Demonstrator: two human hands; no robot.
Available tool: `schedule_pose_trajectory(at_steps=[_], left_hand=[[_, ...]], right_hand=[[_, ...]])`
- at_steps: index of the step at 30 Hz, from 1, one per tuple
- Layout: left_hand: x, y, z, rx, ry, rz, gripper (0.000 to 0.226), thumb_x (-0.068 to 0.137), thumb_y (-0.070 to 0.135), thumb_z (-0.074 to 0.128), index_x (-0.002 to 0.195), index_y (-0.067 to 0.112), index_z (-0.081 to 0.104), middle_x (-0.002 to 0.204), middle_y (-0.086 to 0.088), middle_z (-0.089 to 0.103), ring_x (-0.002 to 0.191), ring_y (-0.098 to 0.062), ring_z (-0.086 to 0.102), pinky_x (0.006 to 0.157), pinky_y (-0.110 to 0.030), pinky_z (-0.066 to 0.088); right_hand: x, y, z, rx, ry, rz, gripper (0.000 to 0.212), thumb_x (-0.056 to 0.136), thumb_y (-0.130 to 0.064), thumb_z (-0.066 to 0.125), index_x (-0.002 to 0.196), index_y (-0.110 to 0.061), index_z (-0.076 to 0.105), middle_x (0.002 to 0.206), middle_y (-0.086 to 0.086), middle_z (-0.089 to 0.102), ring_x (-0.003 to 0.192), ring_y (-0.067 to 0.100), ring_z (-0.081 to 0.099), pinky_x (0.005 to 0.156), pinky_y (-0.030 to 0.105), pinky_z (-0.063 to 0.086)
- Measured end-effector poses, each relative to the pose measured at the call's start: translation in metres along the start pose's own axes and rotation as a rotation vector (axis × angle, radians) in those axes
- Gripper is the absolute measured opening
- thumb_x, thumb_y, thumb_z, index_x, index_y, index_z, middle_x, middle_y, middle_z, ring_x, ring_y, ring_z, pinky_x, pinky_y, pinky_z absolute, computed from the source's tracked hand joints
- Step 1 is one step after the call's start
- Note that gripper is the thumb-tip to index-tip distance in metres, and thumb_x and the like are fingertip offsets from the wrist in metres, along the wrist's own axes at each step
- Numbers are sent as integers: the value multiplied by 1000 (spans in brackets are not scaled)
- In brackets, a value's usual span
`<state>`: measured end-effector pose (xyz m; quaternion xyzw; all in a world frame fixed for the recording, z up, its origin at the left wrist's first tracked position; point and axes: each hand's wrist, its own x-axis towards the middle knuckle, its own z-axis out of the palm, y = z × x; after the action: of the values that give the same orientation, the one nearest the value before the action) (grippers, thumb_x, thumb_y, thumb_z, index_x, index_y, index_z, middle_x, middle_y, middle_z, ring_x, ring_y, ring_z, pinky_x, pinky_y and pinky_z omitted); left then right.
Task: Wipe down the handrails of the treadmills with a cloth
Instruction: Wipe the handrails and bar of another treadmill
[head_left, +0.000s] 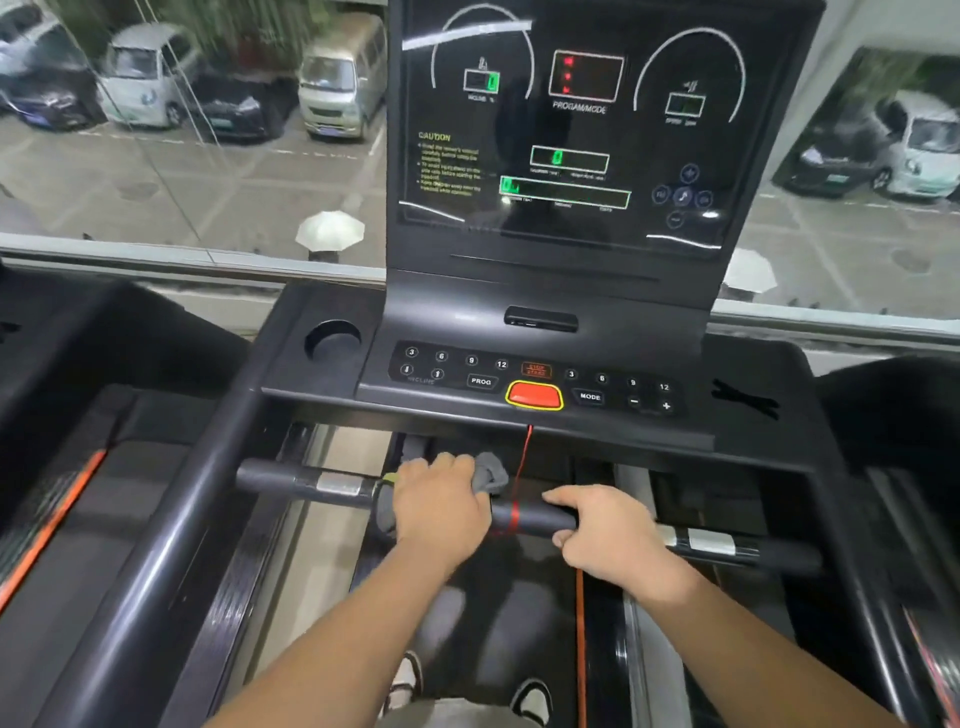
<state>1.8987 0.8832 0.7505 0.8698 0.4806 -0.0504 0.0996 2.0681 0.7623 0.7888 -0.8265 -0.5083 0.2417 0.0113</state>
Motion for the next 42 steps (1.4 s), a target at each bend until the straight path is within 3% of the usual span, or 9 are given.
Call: schedule_pose_trajectory(at_steps=[4, 9, 16, 19, 23, 28, 33, 39, 42], left_hand=[[28, 22, -14, -121, -198, -91, 26, 94, 40, 46, 109, 23, 59, 122, -8, 68, 116, -34, 61, 91, -38, 45], [-49, 19, 24, -248, 233, 77, 35, 74, 21, 63, 109, 21, 61, 117, -1, 62, 106, -29, 55, 93, -43, 48], [-108, 30, 55, -927, 214, -355, 34, 84, -1, 53, 97, 29, 56, 92, 5, 65, 87, -25, 64, 76, -38, 50], [-87, 48, 22, -1106, 258, -311, 31, 89, 13, 56, 112, 34, 59, 100, -1, 68, 91, -28, 69, 76, -46, 57], [-73, 93, -17, -669, 529, 90, 35, 78, 10, 58, 112, 18, 58, 116, 1, 58, 104, -24, 55, 90, -37, 46], [-56, 135, 44, 43, 84, 287, 69, 89, 47, 50, 149, 14, 46, 148, -11, 48, 135, -38, 42, 118, -54, 29], [-16, 143, 40, 134, 50, 307, 47, 97, 52, 37, 127, 21, 57, 116, -4, 62, 103, -31, 56, 91, -46, 41], [40, 164, 11, -2, -400, 121, 46, 99, 49, 33, 114, 20, 66, 125, -11, 69, 116, -35, 63, 93, -39, 47], [20, 159, 21, 4, -165, 185, 39, 99, 48, 36, 108, 21, 62, 113, -7, 69, 104, -33, 65, 82, -39, 45]], right_hand=[[4, 19, -2, 86, -104, -66, 68, 87, -29, 67, 150, -41, 47, 148, -16, 54, 138, 13, 49, 110, 25, 40], [-3, 55, -6, 307, -111, -97, 64, 90, -19, 71, 150, -29, 49, 150, -11, 51, 140, 11, 47, 110, 17, 34], [-10, 100, -22, 19, -121, 49, 70, 81, -43, 77, 145, -29, 53, 140, -7, 55, 131, 19, 54, 105, 35, 48], [-8, 109, -21, -33, -114, 55, 39, 78, -44, 77, 114, -31, 67, 116, -8, 66, 113, 20, 63, 91, 35, 54], [-6, 113, -17, -43, -54, 54, 23, 75, -43, 77, 92, -35, 64, 103, -13, 65, 103, 17, 63, 75, 28, 47], [-11, 120, -13, 50, 32, 52, 44, 78, -47, 76, 121, -36, 70, 118, -15, 65, 117, 15, 60, 87, 28, 47], [-15, 116, -8, 32, 80, 24, 34, 84, -41, 72, 117, -32, 71, 112, -12, 64, 115, 15, 59, 83, 28, 44], [-18, 116, -7, 27, 55, 13, 40, 90, -37, 66, 129, -31, 67, 120, -10, 64, 120, 16, 57, 94, 31, 49], [-19, 116, -6, 37, 59, 14, 36, 91, -38, 68, 126, -32, 67, 116, -10, 63, 116, 16, 57, 89, 30, 49]])
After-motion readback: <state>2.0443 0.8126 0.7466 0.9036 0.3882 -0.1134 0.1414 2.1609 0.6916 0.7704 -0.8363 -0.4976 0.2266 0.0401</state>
